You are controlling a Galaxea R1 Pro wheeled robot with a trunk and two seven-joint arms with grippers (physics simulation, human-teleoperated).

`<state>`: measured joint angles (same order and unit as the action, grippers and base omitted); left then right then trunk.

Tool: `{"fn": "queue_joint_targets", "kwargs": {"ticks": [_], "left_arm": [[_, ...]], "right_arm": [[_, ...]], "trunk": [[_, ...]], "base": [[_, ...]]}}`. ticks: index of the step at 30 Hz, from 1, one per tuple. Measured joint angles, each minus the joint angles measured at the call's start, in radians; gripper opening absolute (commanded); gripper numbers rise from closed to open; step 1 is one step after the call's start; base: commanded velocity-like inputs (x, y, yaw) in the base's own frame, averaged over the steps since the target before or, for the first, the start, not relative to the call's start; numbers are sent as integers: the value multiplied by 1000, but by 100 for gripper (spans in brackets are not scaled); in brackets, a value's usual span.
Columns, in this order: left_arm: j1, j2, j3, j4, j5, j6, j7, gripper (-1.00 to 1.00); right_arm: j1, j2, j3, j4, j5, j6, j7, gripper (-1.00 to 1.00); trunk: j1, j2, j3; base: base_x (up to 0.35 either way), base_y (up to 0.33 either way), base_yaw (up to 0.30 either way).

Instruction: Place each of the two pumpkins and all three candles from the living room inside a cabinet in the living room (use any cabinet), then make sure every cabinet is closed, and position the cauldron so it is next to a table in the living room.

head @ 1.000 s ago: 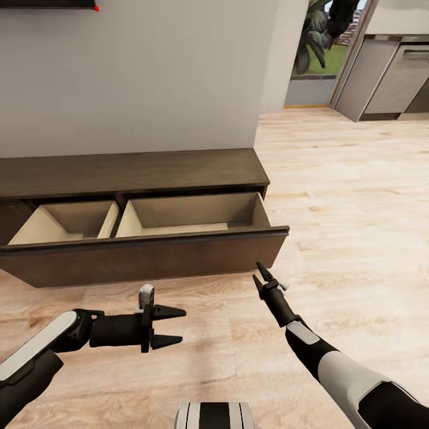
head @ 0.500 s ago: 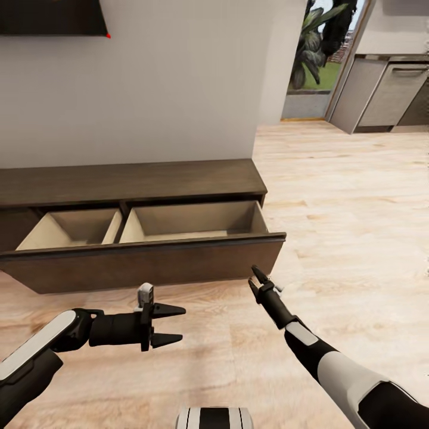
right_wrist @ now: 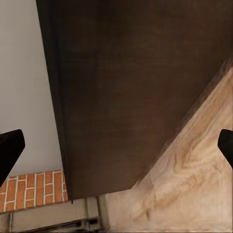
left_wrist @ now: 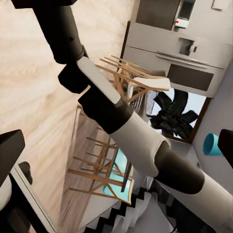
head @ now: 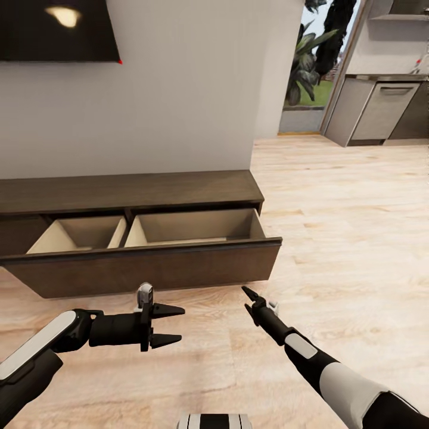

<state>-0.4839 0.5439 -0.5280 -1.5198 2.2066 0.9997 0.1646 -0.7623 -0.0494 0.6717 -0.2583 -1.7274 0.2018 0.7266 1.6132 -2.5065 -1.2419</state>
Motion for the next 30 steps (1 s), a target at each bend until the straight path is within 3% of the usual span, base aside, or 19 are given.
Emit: {"fn": "queue_joint_targets", "kwargs": {"ticks": [3, 9, 23, 30], "left_arm": [[0, 0, 0, 0, -1, 0, 1, 100], [0, 0, 0, 0, -3, 0, 2, 100], [0, 0, 0, -2, -9, 0, 4, 100], [0, 0, -10, -8, -10, 0, 5, 100]], "right_arm": [[31, 0, 10, -3, 3, 90, 3, 100], [49, -1, 105, -9, -8, 141, 55, 100], [124, -5, 119, 4, -6, 146, 76, 100], [144, -37, 124, 58, 12, 145, 50, 100]], "trunk": [[-1, 1, 12], [-4, 2, 35], [-10, 5, 89], [-17, 14, 115]], "base": [[0, 0, 0], [0, 0, 0], [0, 0, 0], [0, 0, 0]]}}
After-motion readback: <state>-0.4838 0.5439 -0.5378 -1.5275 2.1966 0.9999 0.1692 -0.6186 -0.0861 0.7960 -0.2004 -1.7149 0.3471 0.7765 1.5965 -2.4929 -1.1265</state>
